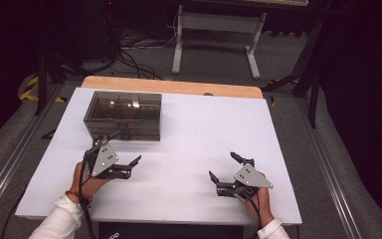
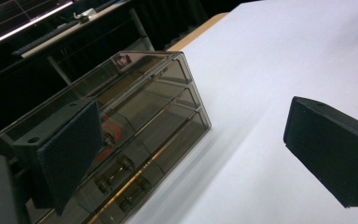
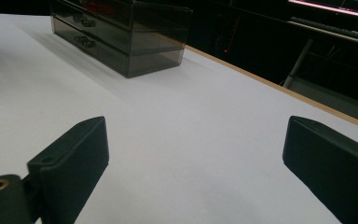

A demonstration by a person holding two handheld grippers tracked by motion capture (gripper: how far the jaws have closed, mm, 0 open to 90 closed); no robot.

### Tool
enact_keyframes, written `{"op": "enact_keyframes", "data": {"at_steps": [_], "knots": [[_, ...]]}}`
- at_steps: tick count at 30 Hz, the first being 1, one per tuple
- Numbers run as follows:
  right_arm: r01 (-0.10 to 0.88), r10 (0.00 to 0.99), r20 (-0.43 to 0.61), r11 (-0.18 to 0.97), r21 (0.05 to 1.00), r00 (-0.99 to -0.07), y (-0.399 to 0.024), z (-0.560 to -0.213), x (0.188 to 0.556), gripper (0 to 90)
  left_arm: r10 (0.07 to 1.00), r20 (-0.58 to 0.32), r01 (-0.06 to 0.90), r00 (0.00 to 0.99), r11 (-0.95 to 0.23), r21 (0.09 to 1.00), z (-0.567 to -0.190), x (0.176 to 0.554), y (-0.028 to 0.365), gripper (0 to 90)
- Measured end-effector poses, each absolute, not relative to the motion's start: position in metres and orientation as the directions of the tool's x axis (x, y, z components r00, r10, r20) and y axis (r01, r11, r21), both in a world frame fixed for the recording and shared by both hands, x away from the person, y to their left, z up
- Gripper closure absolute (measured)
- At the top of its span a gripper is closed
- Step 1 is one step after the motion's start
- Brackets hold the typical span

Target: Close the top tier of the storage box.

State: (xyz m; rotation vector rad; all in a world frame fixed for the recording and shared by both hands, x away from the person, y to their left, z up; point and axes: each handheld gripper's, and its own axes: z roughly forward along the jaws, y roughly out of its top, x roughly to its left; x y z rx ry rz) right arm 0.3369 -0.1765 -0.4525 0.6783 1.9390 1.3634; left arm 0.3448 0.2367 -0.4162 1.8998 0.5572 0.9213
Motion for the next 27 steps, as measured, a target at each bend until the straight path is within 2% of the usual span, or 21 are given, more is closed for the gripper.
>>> {"op": "enact_keyframes", "data": {"at_steps": [16, 27], "knots": [[0.040, 0.729, -0.218, 0.319, 0.947, -0.649, -0.174, -0.453, 0.336, 7.7, 0.682, 0.371, 0.032, 0.631, -0.500, 0.865, -0.428, 0.331, 0.254, 5.4], [0.043, 0.726, -0.222, 0.327, 0.944, -0.651, -0.174, -0.454, 0.336, 7.7, 0.689, 0.341, 0.075, 0.640, -0.497, 0.864, -0.442, 0.326, 0.266, 5.1]]}}
